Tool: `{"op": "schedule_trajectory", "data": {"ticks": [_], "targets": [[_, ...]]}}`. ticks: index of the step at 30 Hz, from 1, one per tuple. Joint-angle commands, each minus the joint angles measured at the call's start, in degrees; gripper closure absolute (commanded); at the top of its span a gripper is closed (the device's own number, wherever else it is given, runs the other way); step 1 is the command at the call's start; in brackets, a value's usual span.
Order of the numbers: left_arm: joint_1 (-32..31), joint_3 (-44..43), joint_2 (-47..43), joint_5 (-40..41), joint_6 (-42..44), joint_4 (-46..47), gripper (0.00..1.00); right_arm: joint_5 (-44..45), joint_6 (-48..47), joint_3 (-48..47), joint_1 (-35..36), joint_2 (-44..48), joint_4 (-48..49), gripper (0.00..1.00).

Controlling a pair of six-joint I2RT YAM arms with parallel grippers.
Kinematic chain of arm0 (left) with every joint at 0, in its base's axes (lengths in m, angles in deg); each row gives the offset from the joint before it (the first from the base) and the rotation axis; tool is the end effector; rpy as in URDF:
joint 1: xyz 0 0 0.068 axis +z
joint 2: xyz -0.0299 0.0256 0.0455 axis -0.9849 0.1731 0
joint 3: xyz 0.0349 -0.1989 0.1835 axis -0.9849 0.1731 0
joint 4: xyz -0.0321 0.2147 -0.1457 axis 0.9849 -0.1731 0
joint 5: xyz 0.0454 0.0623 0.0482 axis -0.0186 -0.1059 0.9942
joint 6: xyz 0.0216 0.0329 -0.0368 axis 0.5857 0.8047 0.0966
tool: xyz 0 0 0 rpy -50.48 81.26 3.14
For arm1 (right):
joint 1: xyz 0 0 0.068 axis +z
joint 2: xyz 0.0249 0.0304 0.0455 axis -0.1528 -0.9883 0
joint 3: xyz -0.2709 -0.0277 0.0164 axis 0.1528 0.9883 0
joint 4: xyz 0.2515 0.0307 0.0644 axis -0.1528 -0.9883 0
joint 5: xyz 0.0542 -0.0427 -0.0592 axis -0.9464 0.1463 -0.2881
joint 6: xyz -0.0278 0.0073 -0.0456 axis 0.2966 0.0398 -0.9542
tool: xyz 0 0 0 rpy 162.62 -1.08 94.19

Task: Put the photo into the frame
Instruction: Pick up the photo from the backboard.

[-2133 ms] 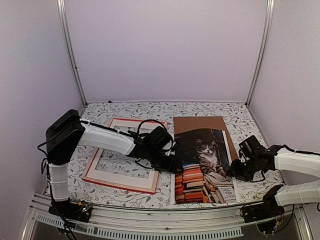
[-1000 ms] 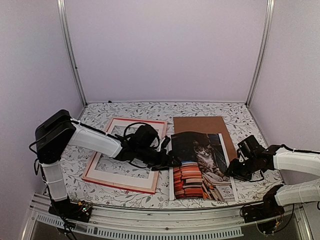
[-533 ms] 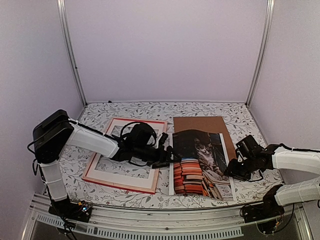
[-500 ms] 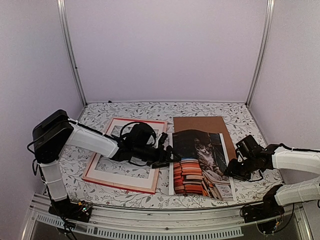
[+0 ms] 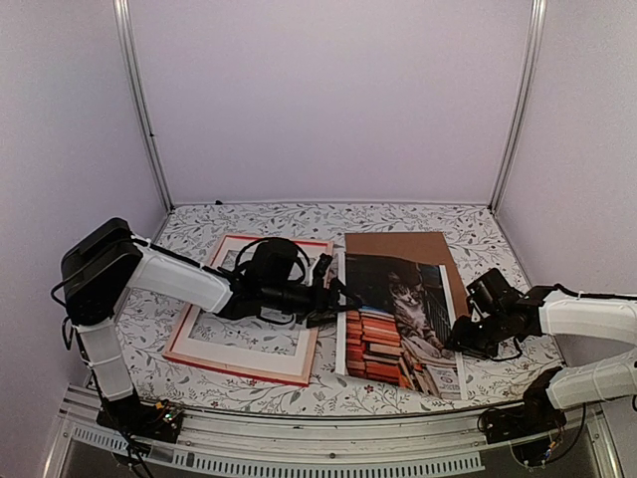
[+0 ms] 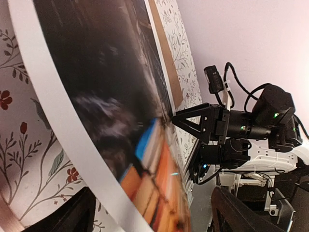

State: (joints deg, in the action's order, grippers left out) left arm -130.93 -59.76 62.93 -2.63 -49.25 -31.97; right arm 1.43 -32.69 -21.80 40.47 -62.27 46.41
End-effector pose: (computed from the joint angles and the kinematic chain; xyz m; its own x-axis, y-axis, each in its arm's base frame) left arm 0.2306 -0.3108 0.1582 -0.9666 -0.0007 -0.2562 0.2298 0.4401 -0.8680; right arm 0.1533 0.0970 0.1440 -0.9391 0.2529 -0.2326 0.1741 0.9338 0.3125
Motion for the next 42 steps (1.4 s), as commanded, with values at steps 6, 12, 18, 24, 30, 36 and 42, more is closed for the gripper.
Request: {"op": "schedule_trajectory", "data": {"ticks": [6, 12, 18, 24, 30, 36, 42], "targets": [[1.0, 1.4, -1.8, -2.7, -3.4, 6.3, 0.15, 0.6, 0.6, -1.0, 1.2, -2.1, -0.5, 0.53], [1.0, -0.5, -1.1, -2.1, -1.7, 1.4, 0.16, 0.7, 0.6, -1.7, 1.5, -2.6, -0.5, 0.53], [0.9, -2.3, 1.0, -1.2, 0.1, -2.0, 0.28, 0.7, 0.4, -2.2, 1.6, -3.0, -0.3, 0.53], [0.7, -4.7, 2.0, 0.4, 3.4, -6.4, 0.53, 0.7, 0.4, -1.8, 1.8, -2.3, -0.1, 0.53], [0.7, -5.7, 2.6, 1.1, 5.8, -8.2, 0.70, 0.9, 0.6, -1.7, 1.9, 0.2, -0.3, 0.52], [0.7, -7.3, 2.9, 2.3, 8.4, -10.8, 0.95, 1.6, 0.1, -2.6, 1.9, 3.3, -1.1, 0.47], [0.8, -11.5, -0.2, 5.6, 15.9, -20.6, 1.00, 5.5, -1.7, -6.7, 1.9, 5.5, -5.1, 0.31]]}}
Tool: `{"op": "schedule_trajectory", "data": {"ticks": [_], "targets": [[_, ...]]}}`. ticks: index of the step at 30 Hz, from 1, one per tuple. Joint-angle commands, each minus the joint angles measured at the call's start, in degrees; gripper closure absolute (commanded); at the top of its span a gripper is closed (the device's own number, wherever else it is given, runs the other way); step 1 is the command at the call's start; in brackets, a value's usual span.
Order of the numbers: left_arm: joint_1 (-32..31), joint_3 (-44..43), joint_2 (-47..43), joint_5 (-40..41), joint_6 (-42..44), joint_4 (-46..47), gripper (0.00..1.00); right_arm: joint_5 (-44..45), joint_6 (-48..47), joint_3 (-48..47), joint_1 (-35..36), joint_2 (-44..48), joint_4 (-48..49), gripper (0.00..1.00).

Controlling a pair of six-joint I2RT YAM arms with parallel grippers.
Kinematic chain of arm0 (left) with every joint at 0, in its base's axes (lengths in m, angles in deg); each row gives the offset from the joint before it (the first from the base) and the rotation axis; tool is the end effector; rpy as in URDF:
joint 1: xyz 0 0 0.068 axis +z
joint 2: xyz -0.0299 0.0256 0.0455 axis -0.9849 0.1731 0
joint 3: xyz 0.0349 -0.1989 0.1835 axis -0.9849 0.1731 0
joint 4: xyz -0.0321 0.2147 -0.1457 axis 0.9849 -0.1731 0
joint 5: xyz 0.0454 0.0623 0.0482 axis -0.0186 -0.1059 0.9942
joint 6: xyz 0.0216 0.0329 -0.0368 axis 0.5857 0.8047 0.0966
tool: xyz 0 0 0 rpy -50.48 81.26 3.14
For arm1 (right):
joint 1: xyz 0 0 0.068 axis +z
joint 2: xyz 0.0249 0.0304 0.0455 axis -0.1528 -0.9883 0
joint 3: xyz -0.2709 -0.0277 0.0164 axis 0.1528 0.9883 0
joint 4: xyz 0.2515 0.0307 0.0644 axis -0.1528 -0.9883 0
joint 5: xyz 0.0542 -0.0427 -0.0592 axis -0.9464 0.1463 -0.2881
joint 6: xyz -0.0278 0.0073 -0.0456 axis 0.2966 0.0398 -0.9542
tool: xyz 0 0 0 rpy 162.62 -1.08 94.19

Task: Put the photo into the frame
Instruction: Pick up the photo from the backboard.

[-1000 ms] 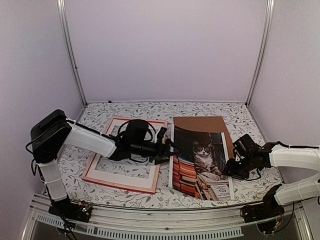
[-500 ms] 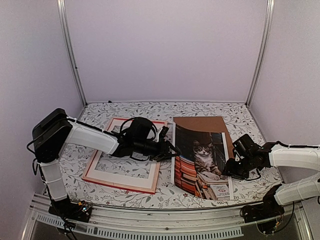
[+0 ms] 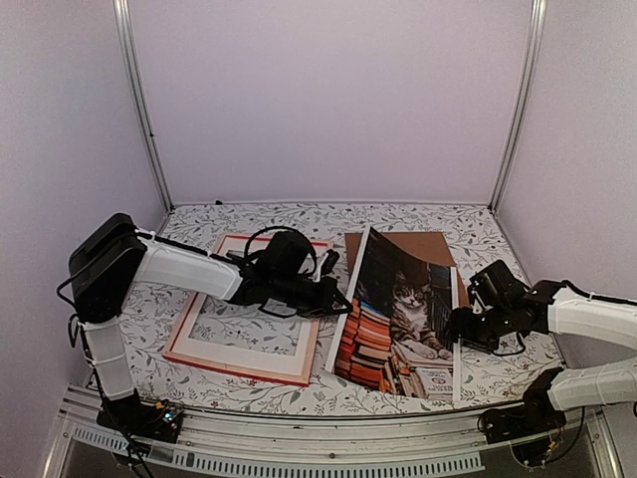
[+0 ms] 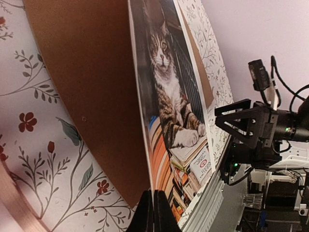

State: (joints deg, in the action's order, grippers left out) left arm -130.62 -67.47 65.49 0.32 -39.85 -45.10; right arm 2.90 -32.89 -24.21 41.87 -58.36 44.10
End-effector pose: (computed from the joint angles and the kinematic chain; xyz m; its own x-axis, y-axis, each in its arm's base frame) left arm 0.2444 -0.3218 0.1601 -0.9435 0.0711 -0.3237 0.3077 0.5512 -0.7756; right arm 0.1526 0.1007 0.1650 -0.9241 0.2416 -0.2960 0.1347 0.9310 0.3392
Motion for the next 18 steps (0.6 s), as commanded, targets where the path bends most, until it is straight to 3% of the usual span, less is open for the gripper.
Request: {"op": "schedule_trajectory", "data": {"ticks": [1, 9, 18], "targets": [[0.5, -5.1, -3.6, 3.3, 8.3, -9.5, 1.00, 4.8, -1.9, -5.6, 0.5, 1.7, -3.8, 0.29], [2.7, -12.7, -13.3, 10.5, 20.2, -28.6, 1.00, 9.3, -5.3, -16.1, 0.5, 1.4, -10.2, 0.24], [6.5, -25.5, -23.0, 24.2, 28.8, -53.4, 1.00, 9.2, -10.4, -25.7, 0.5, -3.4, -8.8, 0.22]]}}
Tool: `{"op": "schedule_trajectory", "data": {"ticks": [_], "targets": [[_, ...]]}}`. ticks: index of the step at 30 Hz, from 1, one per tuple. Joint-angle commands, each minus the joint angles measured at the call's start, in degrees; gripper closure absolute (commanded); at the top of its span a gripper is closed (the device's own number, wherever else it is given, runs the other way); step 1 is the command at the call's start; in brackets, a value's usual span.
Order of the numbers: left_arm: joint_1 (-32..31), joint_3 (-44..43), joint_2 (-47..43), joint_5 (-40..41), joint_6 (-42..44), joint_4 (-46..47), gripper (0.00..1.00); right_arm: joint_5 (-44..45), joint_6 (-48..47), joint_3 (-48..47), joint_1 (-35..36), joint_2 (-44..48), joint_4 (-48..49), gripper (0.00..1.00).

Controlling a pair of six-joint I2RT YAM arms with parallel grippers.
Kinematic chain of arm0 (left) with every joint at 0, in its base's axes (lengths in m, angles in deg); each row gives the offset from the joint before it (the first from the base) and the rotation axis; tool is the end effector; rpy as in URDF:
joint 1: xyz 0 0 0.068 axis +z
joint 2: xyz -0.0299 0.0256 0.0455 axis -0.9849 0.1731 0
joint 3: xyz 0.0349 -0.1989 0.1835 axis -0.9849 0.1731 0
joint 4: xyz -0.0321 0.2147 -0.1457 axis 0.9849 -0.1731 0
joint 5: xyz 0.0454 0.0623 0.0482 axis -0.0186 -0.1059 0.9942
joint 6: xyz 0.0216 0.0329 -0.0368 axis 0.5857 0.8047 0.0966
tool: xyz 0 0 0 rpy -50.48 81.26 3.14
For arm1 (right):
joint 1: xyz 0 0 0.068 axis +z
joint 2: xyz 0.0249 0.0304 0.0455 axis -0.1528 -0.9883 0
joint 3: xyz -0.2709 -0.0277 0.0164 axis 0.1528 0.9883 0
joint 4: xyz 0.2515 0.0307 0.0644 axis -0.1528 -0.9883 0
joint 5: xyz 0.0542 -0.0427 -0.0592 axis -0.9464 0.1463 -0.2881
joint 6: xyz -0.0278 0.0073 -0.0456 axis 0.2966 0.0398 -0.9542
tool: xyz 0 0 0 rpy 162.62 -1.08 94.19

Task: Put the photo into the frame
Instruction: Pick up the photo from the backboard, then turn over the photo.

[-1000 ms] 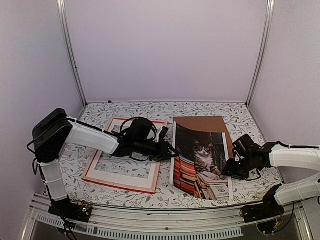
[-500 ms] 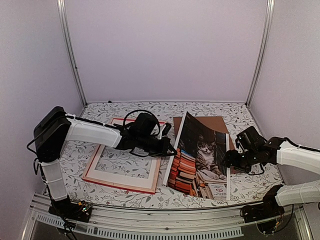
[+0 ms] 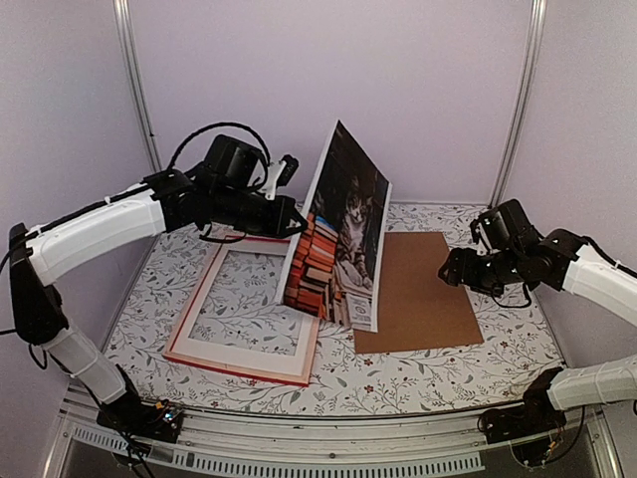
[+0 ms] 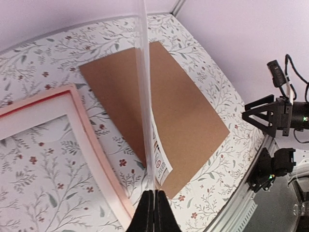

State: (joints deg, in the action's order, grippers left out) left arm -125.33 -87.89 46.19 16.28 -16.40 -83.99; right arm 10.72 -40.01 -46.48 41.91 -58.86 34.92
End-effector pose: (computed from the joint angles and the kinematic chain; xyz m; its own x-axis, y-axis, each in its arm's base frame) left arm 0.2488 -0.2600 0.3414 -0.7205 0.1164 -0.6836 0.5354 0.7199 -0.4416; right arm 0.1854 0.1165 0.2735 -0.8121 0.1996 -0.5483 0.0119 0.9451 0.3264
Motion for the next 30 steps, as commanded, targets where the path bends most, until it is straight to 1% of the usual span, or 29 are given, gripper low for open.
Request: {"op": "schedule_trajectory", "data": {"ticks": [1, 6, 8, 12, 15, 20, 25, 30], "targets": [[1.4, -7.0, -4.5, 10.3, 5.9, -17.4, 1.00, 1.6, -3.7, -4.2, 0.4, -3.5, 0.6, 0.22], [1.7, -18.4, -5.7, 24.5, 6.6, -32.4, 1.00, 1.5, -5.9, -7.0, 0.5, -7.2, 2.6, 0.22], [1.7, -22.6, -5.5, 30.7, 6.1, -36.8, 1.00, 0.8, -6.4, -7.6, 0.5, -8.7, 3.5, 0.22], [1.7, -30.6, -3.6, 37.3, 6.0, -42.7, 1.00, -0.4, -7.3, -8.5, 0.5, -11.6, 4.8, 0.21], [1.4, -34.0, -0.4, 37.7, 7.1, -45.1, 1.00, -0.7, -7.5, -8.7, 0.4, -12.7, 5.4, 0.21], [-1.6, -34.7, 6.6, 36.9, 8.0, -46.1, 1.00, -1.5, -7.4, -8.8, 0.5, -13.4, 5.7, 0.21], [-6.6, -34.6, 12.4, 35.2, 6.5, -44.5, 1.00, -2.7, -6.7, -8.8, 0.5, -12.6, 6.2, 0.21], [-10.3, -33.1, 18.2, 29.5, 5.2, -40.7, 1.00, -3.2, -5.4, -8.9, 0.1, -11.8, 6.5, 0.20]]}}
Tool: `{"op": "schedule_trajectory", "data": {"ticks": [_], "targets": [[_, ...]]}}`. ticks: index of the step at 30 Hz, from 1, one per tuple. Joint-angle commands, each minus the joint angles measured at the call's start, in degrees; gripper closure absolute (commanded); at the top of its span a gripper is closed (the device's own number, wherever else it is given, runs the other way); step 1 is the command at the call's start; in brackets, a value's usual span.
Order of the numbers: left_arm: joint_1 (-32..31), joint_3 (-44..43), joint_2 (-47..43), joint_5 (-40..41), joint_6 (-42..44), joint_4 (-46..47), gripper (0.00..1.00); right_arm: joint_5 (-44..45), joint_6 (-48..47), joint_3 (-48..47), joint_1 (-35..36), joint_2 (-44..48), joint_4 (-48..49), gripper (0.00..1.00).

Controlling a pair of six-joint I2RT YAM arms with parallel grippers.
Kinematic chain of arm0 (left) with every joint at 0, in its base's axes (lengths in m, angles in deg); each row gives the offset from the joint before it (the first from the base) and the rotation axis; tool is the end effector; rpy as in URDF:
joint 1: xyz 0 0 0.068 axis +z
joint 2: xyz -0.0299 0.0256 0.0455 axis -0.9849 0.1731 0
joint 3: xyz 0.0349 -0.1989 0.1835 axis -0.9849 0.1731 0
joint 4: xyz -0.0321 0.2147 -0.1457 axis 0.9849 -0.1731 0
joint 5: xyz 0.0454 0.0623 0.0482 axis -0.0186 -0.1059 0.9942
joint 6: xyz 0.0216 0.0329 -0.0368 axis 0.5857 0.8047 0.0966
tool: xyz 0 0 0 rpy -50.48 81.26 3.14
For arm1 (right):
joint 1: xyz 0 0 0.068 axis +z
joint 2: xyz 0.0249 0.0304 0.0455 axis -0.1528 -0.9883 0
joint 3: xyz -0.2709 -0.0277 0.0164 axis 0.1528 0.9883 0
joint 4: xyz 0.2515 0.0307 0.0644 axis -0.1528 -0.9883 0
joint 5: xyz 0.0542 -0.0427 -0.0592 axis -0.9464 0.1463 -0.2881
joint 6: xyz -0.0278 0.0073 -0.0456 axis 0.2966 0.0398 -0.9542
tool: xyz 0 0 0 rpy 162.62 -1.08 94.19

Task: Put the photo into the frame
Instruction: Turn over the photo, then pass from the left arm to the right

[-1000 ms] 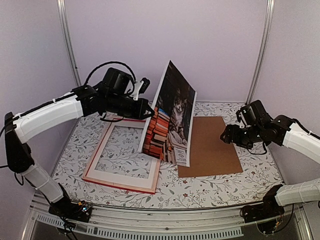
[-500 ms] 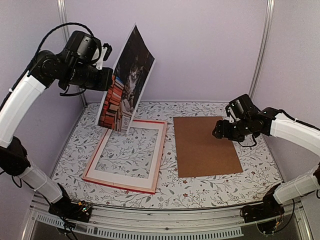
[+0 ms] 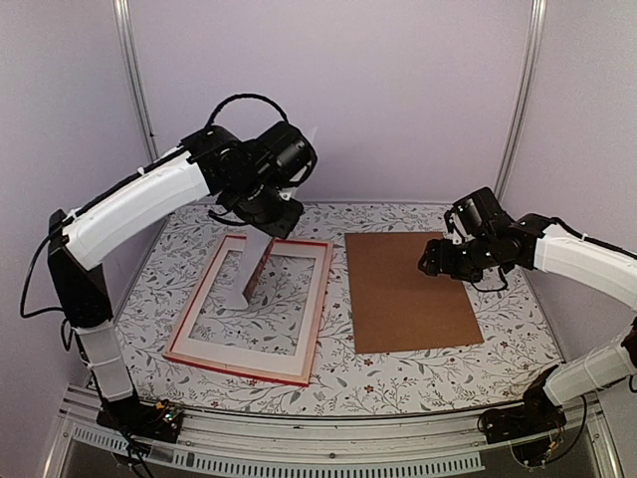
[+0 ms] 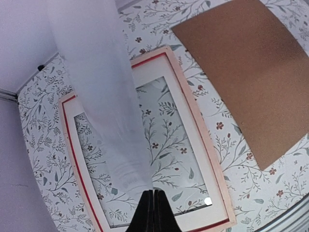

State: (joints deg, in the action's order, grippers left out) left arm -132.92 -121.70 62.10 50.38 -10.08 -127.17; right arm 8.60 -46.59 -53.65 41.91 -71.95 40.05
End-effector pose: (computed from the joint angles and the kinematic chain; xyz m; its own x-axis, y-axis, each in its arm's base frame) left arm 0.2374 -0.2896 0.3776 -0.7022 0.4231 -0.5727 0.3943 0.9008 0.1819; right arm 0.2306 0.1476 0.2680 -0.8257 0.0805 -0.5583 -0.0961 0.9552 0.2798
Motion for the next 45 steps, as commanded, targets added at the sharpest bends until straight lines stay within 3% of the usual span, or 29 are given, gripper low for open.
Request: {"op": "schedule_trajectory", "data": {"ticks": [1, 8, 21, 38, 43, 45], "targets": [[-3.1, 1.1, 3.3, -5.9, -1.3, 3.6, 1.00, -1.5, 1.3, -1.6, -0.3, 1.4, 1.7, 0.19], [-5.3, 5.8, 9.1, -14.9, -2.8, 13.7, 1.00, -10.1, 2.4, 1.3, -6.3, 1.5, 9.4, 0.15], [-7.8, 10.0, 14.5, -23.3, -6.3, 25.8, 1.00, -22.2, 11.3, 4.1, -6.1, -4.1, 26.4, 0.14], [-8.4, 12.8, 16.8, -27.1, -7.2, 31.8, 1.00, -23.1, 16.0, 4.6, -2.1, -14.3, 33.7, 0.16], [-8.5, 13.0, 17.4, -27.8, -7.4, 32.9, 0.98, -23.7, 17.1, 5.2, -1.7, -17.1, 36.8, 0.23], [-8.6, 13.3, 17.4, -27.8, -7.5, 33.5, 0.92, -23.4, 17.4, 5.6, -1.5, -17.9, 37.8, 0.29]]}}
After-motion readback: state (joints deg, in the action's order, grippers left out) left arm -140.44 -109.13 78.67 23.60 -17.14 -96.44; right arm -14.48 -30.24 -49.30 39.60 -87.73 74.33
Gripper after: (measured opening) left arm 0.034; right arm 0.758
